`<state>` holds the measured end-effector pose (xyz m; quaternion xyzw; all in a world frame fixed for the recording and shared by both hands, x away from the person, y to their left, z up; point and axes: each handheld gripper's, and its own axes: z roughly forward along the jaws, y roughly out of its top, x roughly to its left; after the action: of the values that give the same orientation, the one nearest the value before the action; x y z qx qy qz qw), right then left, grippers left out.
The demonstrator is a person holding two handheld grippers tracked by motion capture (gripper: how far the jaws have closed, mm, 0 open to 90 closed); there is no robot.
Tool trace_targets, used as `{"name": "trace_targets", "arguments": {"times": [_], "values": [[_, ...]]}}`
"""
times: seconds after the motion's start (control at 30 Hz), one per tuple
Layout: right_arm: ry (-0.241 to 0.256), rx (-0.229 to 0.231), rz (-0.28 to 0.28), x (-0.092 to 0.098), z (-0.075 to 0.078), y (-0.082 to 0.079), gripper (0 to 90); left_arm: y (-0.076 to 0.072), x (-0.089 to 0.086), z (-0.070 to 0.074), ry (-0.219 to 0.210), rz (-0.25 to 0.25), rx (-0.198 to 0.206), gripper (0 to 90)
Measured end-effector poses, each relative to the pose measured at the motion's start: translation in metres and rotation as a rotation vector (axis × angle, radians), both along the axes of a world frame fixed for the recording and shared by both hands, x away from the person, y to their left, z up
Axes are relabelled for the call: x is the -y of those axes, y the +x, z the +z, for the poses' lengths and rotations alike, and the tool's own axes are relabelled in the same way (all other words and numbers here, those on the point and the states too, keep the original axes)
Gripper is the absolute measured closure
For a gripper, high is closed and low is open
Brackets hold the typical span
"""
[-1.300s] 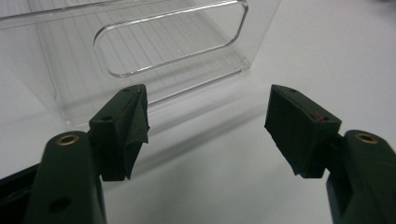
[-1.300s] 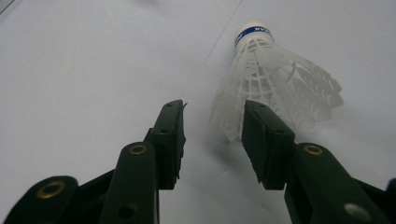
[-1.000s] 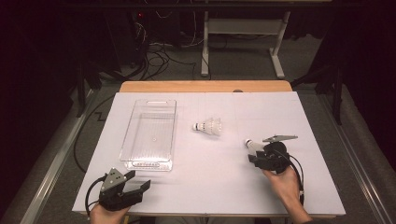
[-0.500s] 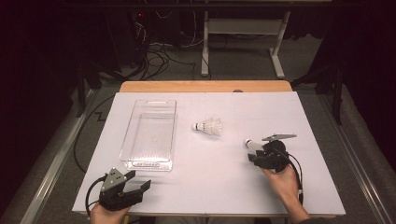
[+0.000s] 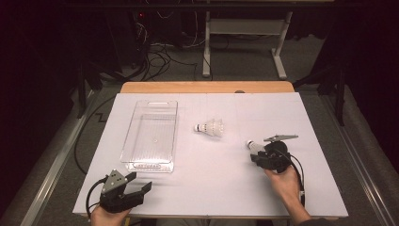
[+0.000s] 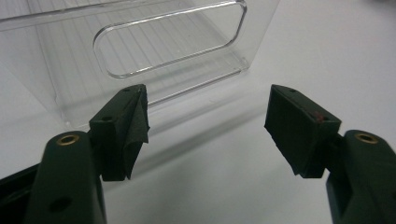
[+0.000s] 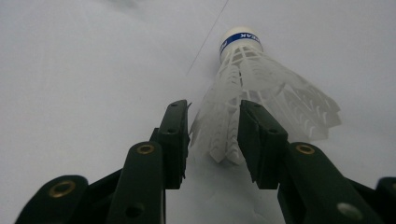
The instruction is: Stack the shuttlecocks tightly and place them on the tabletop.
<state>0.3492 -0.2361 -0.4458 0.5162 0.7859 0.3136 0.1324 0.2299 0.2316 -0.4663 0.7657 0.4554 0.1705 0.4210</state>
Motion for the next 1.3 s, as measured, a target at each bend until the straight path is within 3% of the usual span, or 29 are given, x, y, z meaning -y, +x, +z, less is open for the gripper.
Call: {"name": "trace_targets", "arguments": {"times": [0.5, 0.8, 1.1, 1.3], "values": [[-0.051, 0.025, 0.03, -0.0053, -0.0003, -0.0012, 71.3, 0.0004, 0.0003, 0.0, 0.008, -0.005, -0.001, 31.1], [-0.051, 0.041, 0.028, -0.0032, -0.0001, 0.0002, 78.8, 0.0003, 0.0001, -0.0002, 0.001, -0.003, -0.003, 31.2], [-0.059, 0.022, 0.043, -0.0011, 0.0004, 0.0011, 89.1, 0.0006, 0.0001, -0.0004, 0.001, -0.003, -0.003, 31.2], [-0.055, 0.021, 0.048, -0.0004, 0.001, 0.0011, 90.0, 0.0007, 0.0006, -0.0005, 0.003, -0.004, -0.005, 31.2]]}}
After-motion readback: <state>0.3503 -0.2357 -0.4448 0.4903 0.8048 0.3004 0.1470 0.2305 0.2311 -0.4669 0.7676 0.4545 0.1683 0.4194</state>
